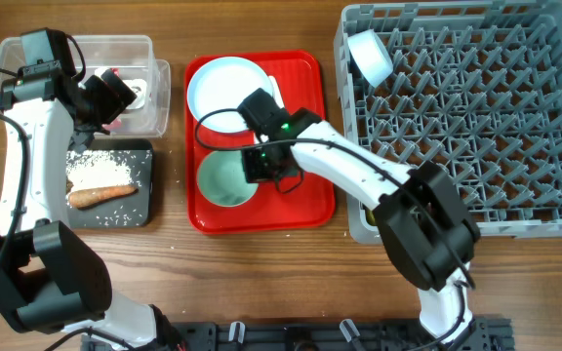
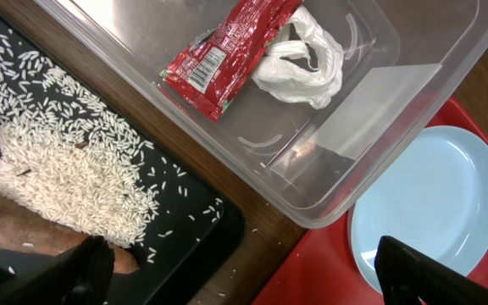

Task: Sort waste into correct bins and load items into the dishwasher rack
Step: 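Grasp the mint-green bowl rim on the red tray with the right gripper, then lower the mint-green bowl into the dish rack and release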

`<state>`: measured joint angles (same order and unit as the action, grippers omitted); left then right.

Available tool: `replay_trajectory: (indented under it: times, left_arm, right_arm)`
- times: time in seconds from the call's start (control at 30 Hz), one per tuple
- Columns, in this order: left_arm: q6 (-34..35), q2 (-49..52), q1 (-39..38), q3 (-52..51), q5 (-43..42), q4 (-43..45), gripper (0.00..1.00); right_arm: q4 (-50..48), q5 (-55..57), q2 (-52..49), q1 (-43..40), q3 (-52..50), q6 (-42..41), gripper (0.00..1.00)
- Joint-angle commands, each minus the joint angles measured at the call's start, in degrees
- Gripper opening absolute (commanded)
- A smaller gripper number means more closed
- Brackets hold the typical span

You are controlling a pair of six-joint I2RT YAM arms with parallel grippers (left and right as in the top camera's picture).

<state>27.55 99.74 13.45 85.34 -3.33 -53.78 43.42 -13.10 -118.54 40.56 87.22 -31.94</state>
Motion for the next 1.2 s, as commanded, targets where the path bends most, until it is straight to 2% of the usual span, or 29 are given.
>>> replay_trajectory:
  times: [0.0, 0.07, 0.2, 0.27, 0.33, 0.47, 0.53, 0.67, 0.7, 0.83, 1.0, 1.17]
  left_arm:
    - [-0.1, -0.4, -0.1, -0.2, -0.1, 0.1, 1.00]
    - [-0.1, -0.4, -0.1, -0.2, -0.1, 0.1, 1.00]
    - [-0.1, -0.4, -0.1, -0.2, -0.1, 0.1, 1.00]
    - [-0.1, -0.4, -0.1, -0.2, -0.1, 0.1, 1.00]
    - [-0.1, -0.4, -0.1, -0.2, -0.1, 0.1, 1.00]
    - [-0.1, -0.4, -0.1, -0.2, -0.1, 0.1, 1.00]
    - [-0.1, -0.4, -0.1, -0.2, -0.1, 0.1, 1.00]
    - [-0.1, -0.4, -0.1, -0.2, -0.1, 0.1, 1.00]
    - [-0.1, -0.4, -0.1, -0.2, -0.1, 0.1, 1.00]
    - [-0.1, -0.4, -0.1, -0.2, -0.1, 0.1, 1.00]
    - [-0.1, -0.4, -0.1, -0.2, -0.1, 0.1, 1.00]
    - [-0.1, -0.4, -0.1, -0.2, -0.1, 0.1, 1.00]
  right_arm:
    - [4.1, 10.8, 10.9, -4.2, 1.5, 6.3, 0.04]
    - [8.1, 21.5, 18.2, -6.9, 1.5, 5.3, 0.04]
    - [16.9, 54.4, 31.8, -11.9, 1.4, -5.1, 0.04]
    - [19.6, 68.4, 34.4, -12.5, 1.4, -9.3, 0.04]
    - [19.9, 76.0, 33.8, -12.6, 1.4, -6.8, 0.04]
    - [18.5, 82.0, 27.8, -12.6, 1.4, 8.6, 0.04]
    - [15.3, 82.1, 23.3, -12.6, 1.4, 20.1, 0.04]
    - [14.6, 82.2, 14.6, -12.6, 1.4, 38.4, 0.04]
    - [14.7, 82.5, 13.2, -12.6, 1.4, 40.7, 0.04]
    - [14.6, 86.0, 7.5, -12.6, 1.4, 42.3, 0.04]
    - [15.8, 78.5, 6.3, -11.6, 1.3, 42.3, 0.04]
    - [17.1, 78.4, 6.3, -8.0, 1.3, 42.5, 0.04]
